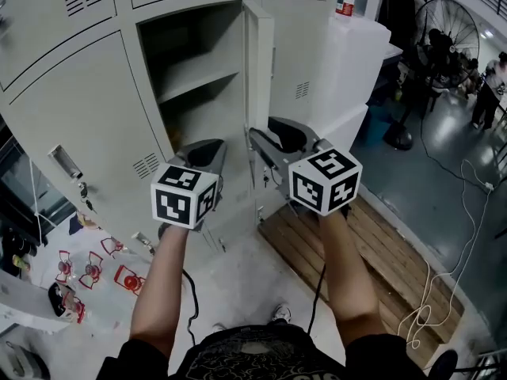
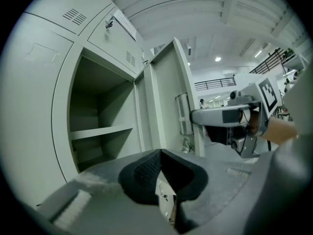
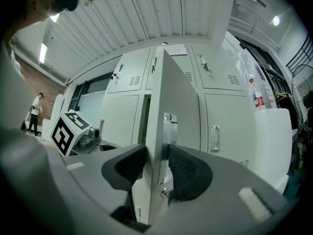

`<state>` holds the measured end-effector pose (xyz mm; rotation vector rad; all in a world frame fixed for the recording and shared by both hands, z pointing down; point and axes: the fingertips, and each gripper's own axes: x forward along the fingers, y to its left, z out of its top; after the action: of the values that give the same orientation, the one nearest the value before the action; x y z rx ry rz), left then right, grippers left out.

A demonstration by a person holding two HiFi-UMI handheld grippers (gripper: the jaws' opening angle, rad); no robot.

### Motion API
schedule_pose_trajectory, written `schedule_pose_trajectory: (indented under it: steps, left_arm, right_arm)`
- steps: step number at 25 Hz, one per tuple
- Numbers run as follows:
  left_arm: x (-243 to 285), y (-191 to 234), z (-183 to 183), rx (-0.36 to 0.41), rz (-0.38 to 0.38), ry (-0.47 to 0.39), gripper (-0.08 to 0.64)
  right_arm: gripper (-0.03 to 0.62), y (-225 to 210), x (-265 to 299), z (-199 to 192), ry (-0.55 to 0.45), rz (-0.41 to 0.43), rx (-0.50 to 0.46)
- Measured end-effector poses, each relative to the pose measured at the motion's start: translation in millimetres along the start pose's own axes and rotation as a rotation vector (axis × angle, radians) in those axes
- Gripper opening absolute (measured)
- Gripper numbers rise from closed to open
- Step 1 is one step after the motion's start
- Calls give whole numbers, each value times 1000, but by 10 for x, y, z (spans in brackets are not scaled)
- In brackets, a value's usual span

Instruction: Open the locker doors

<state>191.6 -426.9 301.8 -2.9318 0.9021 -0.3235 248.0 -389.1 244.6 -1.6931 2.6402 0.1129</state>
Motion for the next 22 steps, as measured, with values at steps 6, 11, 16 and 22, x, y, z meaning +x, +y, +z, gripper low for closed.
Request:
schedule_pose_trajectory:
  steps: [6,11,16,22]
  left_arm:
    - [162,-132,41,5,-24,-2,2]
    - [329,-314,84,5,-52,-9,3]
    - [494,-451,103,9,-72,-4,2]
    - [691,-570,129,14,-74,4,2]
  right_arm:
    - [152,-181,-153,-6,5,-20,1]
    - [141,-359,-303,-15,23,-39,-8]
    - [127,-556,-427,-20,24,-57,2]
    - [114,-801,-554,-27,9,-69,11]
